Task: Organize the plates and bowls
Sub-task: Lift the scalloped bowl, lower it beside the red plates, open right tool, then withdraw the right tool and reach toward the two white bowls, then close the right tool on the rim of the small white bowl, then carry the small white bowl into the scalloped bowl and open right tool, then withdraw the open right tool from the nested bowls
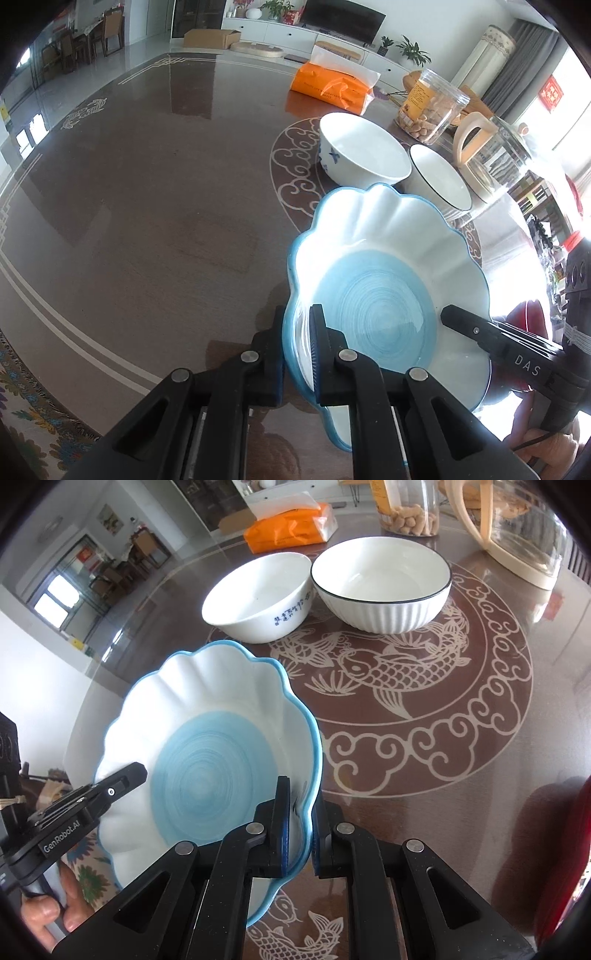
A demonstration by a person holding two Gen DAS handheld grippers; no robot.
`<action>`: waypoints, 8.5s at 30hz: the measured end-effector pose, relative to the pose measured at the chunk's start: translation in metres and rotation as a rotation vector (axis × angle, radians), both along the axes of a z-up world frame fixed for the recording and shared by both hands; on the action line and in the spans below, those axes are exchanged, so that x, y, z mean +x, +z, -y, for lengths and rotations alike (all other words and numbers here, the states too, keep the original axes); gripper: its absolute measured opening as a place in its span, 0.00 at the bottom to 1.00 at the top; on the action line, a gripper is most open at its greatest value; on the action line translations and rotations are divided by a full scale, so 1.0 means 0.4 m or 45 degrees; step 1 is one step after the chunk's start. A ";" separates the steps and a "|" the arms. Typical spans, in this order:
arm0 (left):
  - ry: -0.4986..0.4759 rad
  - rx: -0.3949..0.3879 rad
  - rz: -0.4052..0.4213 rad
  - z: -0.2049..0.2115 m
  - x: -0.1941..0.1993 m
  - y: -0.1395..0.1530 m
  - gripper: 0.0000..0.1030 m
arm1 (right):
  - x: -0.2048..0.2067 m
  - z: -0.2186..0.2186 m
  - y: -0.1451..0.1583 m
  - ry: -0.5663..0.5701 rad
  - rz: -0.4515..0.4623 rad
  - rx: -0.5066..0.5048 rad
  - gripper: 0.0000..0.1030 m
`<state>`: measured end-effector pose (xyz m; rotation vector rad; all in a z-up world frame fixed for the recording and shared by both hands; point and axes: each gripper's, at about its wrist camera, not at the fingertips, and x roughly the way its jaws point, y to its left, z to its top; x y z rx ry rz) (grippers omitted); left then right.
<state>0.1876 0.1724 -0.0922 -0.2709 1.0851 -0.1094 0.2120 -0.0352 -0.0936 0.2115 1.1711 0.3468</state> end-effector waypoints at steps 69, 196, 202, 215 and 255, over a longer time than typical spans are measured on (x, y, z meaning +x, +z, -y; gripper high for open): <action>0.134 0.204 0.160 0.116 -0.215 0.039 0.76 | -0.291 0.196 0.163 -0.125 0.488 -0.456 0.62; -0.208 -0.013 -0.071 0.269 -0.080 0.024 0.09 | -0.118 0.203 0.063 -0.032 -0.176 0.023 0.16; -0.215 0.001 -0.064 0.274 -0.087 0.024 0.10 | -0.124 0.211 0.048 -0.036 -0.185 0.032 0.16; -0.236 0.024 -0.049 0.293 -0.097 0.008 0.16 | -0.136 0.227 0.021 -0.036 -0.179 0.061 0.16; -0.070 0.237 0.408 0.264 -0.249 0.181 0.77 | -0.311 0.272 0.122 -0.161 0.314 -0.121 0.63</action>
